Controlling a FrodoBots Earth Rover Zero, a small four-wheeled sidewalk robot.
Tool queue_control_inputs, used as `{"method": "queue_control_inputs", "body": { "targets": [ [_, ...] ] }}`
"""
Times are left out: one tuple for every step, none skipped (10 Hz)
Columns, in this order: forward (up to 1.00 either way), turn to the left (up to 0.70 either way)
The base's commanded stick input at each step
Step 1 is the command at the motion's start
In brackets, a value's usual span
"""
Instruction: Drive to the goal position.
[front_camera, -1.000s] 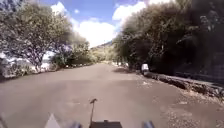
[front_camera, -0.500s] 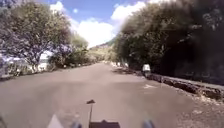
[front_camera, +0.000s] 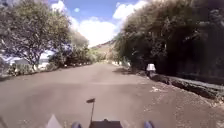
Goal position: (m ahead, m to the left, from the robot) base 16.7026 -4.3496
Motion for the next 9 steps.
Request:
{"method": "queue_control_inputs", "body": {
  "targets": [
    [0.7,0.0],
    [0.7,0.0],
    [0.7,0.0],
    [0.7,0.0],
    [0.7,0.0],
    [0.7,0.0],
    [0.7,0.0],
    [0.7,0.0],
    [0.7,0.0]
  ]
}}
